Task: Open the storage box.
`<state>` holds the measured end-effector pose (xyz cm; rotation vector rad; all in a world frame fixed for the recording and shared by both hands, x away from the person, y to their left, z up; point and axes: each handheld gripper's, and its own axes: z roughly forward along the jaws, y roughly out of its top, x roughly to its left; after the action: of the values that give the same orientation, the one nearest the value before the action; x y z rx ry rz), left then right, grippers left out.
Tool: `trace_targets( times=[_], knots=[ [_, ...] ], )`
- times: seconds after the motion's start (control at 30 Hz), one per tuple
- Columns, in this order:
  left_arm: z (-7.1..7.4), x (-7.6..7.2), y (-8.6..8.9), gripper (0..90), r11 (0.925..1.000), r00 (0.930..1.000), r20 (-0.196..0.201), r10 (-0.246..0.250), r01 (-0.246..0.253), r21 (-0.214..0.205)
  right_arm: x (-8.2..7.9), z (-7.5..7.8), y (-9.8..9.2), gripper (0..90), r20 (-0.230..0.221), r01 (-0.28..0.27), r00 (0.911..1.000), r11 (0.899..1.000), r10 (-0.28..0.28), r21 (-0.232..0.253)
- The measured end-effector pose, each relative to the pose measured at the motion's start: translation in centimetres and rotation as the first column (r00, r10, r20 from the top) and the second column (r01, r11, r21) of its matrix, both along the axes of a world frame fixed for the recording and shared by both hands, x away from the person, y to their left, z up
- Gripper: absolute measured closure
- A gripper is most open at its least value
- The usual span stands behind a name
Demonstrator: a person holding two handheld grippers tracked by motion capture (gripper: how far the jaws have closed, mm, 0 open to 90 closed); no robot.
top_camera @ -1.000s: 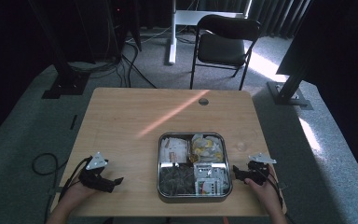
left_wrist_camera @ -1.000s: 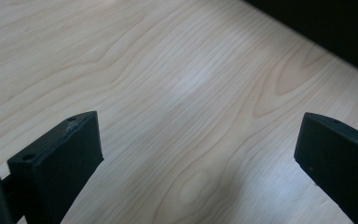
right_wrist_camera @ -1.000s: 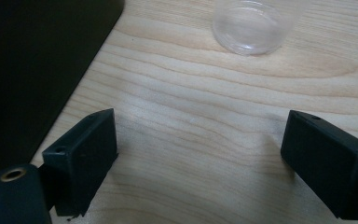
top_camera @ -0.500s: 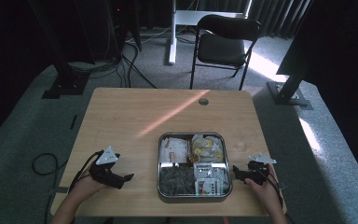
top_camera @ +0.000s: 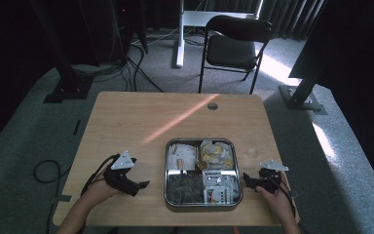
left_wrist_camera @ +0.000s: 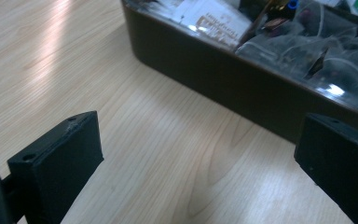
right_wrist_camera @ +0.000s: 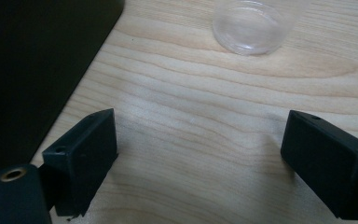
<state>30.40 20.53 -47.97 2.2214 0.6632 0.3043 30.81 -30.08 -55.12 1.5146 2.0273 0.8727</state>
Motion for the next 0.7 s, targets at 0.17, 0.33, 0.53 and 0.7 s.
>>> trace_targets(
  times=[0.17, 0.33, 0.53, 0.7],
  knots=[
    [0.6, 0.1, -0.9, 0.9, 0.9994, 0.9994, 0.004, -0.034, 0.034, -0.009, 0.0, 0.0, 0.0, 10.1, 0.0, 0.0, 1.0, 1.0, 0.0, 0.0],
    [1.0, 0.2, -1.7, 0.9, 0.9985, 0.9986, 0.016, -0.05, 0.05, -0.02, 0.0, 0.0, 0.0, 10.1, 0.0, 0.0, 1.0, 1.0, 0.0, 0.0],
    [1.2, 0.2, -3.1, 0.9, 0.9947, 0.9949, 0.021, -0.099, 0.099, -0.025, 0.0, 0.0, 0.0, 10.1, 0.0, 0.0, 1.0, 1.0, 0.0, 0.0],
    [1.3, 0.6, -4.3, 0.9, 0.9933, 0.9933, 0.023, -0.113, 0.113, -0.022, 0.0, 0.0, 0.0, 10.1, 0.0, 0.0, 1.0, 1.0, 0.0, 0.0]
  ],
)
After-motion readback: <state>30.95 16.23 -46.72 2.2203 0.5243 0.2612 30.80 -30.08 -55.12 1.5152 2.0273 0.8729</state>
